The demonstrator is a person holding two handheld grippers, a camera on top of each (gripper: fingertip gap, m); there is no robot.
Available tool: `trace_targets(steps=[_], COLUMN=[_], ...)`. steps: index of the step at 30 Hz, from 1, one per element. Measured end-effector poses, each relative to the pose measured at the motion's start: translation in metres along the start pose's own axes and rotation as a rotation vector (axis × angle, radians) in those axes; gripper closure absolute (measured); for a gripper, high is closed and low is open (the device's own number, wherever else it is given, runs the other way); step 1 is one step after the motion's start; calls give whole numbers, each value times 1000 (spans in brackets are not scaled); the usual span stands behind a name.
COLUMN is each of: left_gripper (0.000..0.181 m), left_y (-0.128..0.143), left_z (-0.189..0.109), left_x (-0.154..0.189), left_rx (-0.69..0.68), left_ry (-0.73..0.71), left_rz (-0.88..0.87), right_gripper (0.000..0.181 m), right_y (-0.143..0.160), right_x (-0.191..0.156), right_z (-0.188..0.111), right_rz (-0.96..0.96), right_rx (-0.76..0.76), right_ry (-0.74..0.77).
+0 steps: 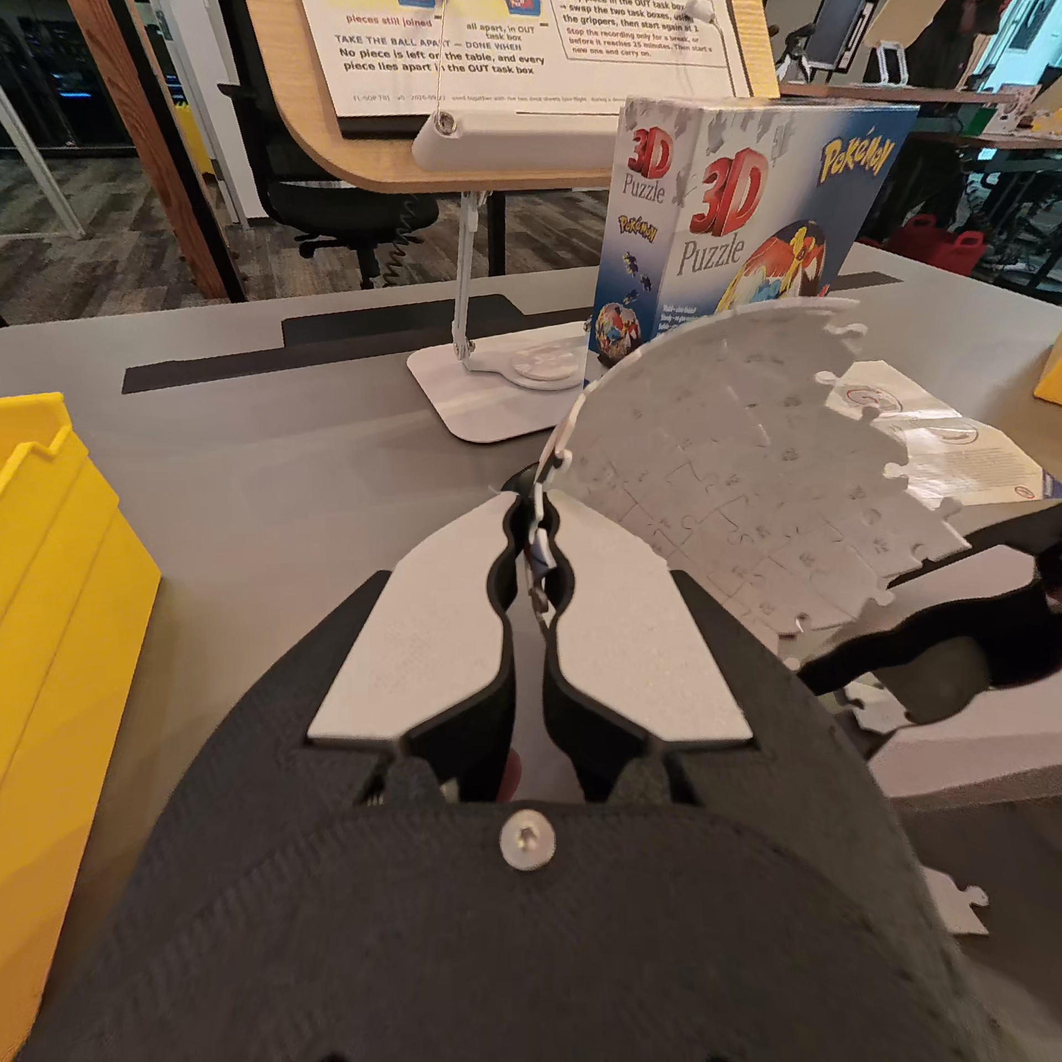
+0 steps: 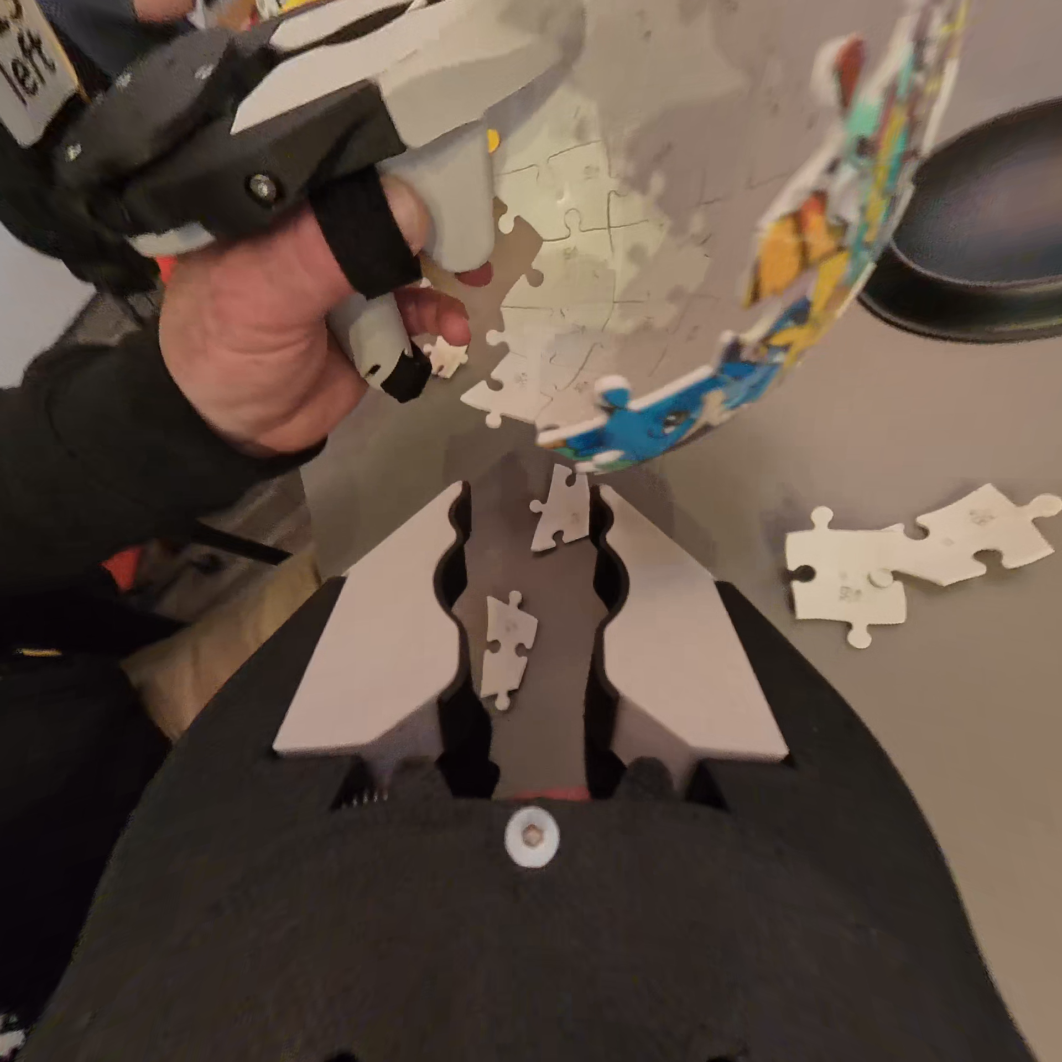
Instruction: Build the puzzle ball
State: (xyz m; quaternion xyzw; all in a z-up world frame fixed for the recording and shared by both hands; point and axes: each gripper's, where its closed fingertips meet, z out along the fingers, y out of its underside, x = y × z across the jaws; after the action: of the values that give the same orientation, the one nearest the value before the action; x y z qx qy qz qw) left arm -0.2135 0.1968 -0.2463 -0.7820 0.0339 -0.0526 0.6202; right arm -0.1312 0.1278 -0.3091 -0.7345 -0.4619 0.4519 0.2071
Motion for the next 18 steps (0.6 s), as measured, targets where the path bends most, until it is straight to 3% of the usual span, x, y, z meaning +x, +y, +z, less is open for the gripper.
trace_targets(steps=[9,18], left_gripper=[178,177], left_y=[-7,-16], left_z=[6,6], left_x=[12,20], left_rx=[40,93], left_ry=[-28,-45], left_rz=[43,73], right_gripper=[149,158], right_y=[-19,-19], right_x=[18,32], right_z=[-8,-8], right_rz=[297,425], right_rx=[189,247], right_ry=[-24,3])
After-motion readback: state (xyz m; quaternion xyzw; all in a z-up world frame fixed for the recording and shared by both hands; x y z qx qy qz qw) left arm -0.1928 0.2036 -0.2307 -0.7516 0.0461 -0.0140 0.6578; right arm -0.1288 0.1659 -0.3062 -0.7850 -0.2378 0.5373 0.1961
